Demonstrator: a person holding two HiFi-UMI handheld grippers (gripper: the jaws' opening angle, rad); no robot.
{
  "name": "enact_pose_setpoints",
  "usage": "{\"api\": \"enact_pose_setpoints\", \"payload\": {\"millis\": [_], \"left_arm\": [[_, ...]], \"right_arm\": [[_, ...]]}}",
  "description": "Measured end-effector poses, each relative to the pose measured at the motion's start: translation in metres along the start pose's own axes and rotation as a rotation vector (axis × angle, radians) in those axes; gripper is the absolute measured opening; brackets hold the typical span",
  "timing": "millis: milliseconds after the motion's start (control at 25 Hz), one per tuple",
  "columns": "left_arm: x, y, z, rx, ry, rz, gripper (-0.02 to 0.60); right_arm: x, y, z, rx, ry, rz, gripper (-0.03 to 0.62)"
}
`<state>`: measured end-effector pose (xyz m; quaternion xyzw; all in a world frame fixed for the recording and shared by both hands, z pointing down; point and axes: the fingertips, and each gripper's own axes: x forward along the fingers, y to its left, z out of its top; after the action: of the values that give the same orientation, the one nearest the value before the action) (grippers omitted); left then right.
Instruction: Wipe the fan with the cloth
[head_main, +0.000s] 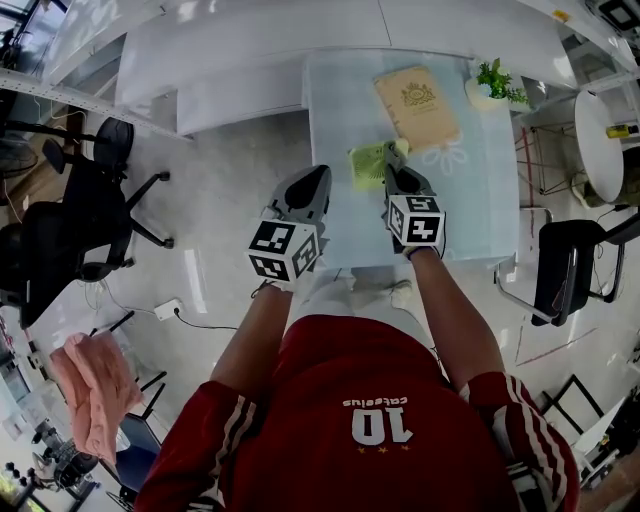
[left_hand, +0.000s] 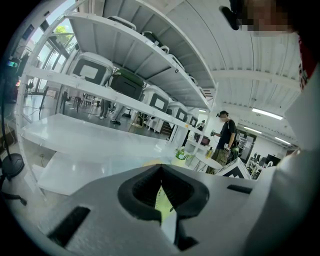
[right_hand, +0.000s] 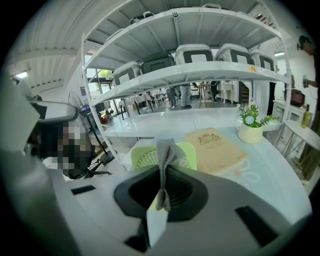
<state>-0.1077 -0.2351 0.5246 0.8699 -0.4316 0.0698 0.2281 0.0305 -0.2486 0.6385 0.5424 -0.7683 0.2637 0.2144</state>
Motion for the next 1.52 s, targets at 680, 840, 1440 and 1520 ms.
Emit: {"api": "enact_pose_setpoints", "payload": {"millis": [680, 840, 1440, 1520], "left_arm": [[-0.008, 0.003, 0.001, 0.001, -0.010, 0.014, 0.005], [-0.009, 0.004, 0.003, 0.003, -0.012, 0.018, 0.005], [-0.014, 0.006, 0.000, 0.004, -0.007, 0.023, 0.005], [-0.015, 0.008, 0.000, 0.005, -0.007, 0.024, 0.005]], "right_arm": [[0.004, 0.022, -0.001, -0.041, 0.010, 0.037, 0.023], [0.005, 0.028, 0.002, -0.043, 0.008, 0.047, 0.023], [0.012, 0.052, -0.004, -0.033, 0.018, 0.081, 0.023], [0.014, 0.055, -0.004, -0.035, 0.020, 0.086, 0.023]]}}
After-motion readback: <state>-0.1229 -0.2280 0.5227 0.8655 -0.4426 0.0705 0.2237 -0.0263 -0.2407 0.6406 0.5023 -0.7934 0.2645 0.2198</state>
